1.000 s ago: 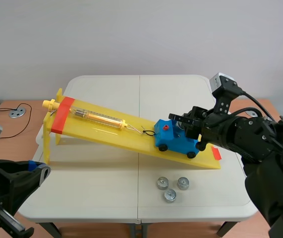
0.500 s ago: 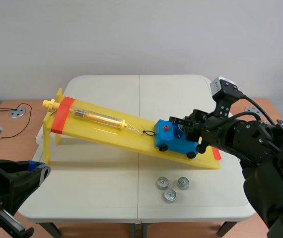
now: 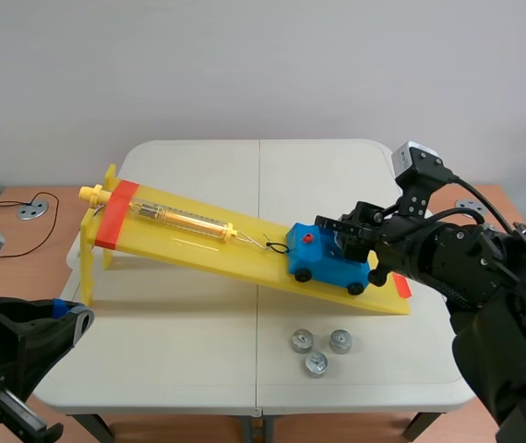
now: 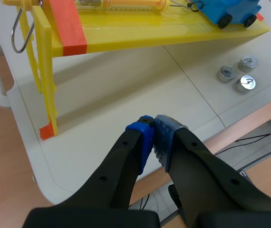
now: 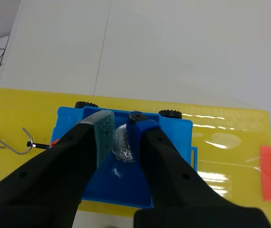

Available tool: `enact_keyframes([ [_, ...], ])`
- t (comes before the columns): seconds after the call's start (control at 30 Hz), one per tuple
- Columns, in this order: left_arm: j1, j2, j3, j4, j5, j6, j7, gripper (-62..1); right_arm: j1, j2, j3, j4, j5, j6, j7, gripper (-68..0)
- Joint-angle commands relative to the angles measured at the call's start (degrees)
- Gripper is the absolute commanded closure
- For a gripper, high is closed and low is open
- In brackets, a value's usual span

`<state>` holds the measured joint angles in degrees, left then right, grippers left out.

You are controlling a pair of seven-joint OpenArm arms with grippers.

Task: Place the four metal weights on the blue cart on the ramp.

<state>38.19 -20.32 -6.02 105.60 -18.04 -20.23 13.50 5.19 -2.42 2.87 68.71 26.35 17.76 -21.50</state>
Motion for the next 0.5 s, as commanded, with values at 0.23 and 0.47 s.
enact_keyframes([
  [0.23, -1.2, 0.4, -0.9, 4.1, -2.9, -1.6, -4.6, -2.7, 6.0, 1.4, 5.6, 10.2, 2.5, 5.0, 7.5, -27.7],
  [0.47, -1.2, 0.4, -0.9, 4.1, -2.9, -1.6, -4.6, -2.7, -0.1, 6.8, 6.3, 22.5, 2.8, 6.3, 4.6, -28.1],
])
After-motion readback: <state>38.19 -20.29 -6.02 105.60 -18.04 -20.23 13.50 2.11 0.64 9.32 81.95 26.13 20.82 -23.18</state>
